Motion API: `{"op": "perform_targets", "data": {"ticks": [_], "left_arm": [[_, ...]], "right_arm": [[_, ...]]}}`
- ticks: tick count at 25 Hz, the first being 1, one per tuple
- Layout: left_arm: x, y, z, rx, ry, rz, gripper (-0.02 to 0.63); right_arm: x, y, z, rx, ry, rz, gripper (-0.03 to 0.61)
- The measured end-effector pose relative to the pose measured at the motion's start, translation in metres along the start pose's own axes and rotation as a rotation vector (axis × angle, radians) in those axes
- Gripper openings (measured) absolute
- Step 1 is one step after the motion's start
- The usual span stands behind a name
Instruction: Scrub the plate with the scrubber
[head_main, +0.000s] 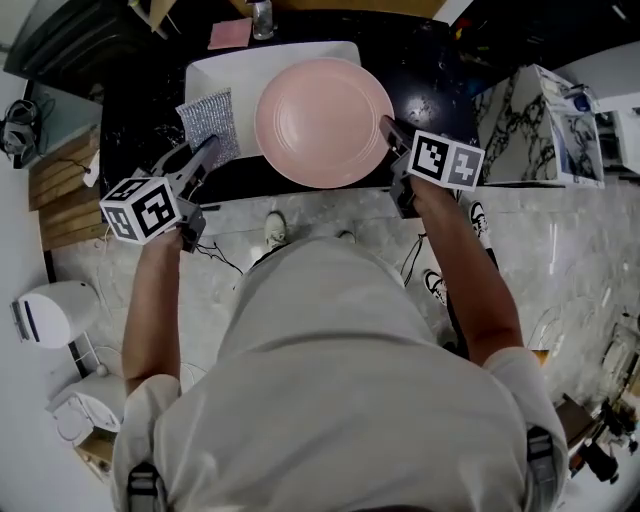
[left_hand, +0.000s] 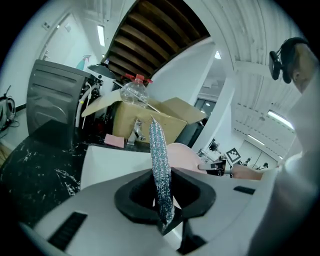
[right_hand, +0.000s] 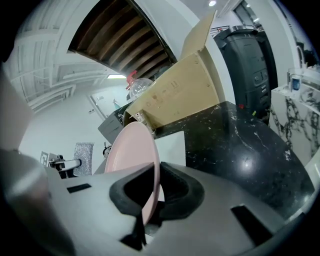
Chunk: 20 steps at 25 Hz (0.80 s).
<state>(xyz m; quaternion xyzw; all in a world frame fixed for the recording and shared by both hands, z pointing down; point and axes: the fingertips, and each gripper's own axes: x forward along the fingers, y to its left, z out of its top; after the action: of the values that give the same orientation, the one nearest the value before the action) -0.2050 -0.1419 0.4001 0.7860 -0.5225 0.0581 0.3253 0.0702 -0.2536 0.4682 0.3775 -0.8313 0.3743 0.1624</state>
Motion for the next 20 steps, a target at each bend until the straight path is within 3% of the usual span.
{"op": "perform_targets", "data": {"ticks": [5,12,20], "left_arm": [[-0.027,0.016,0.008,-0.006,-0.054,-0.005,0.067],[-0.049,0.036,0.008,0.151,-0.039,0.017,0.067],[-0.059,0.060,0.002,0.186,-0.009,-0.024,0.067]], "right_arm": [[0.032,0.014,0.004,0.032,0.038,-0.001,0.025],[0.083,0.024,0.002,0.105,0.091,-0.027,0.026],[0.145,0.015,-0.012,0.171,0.166,-0.101,0.026]]}}
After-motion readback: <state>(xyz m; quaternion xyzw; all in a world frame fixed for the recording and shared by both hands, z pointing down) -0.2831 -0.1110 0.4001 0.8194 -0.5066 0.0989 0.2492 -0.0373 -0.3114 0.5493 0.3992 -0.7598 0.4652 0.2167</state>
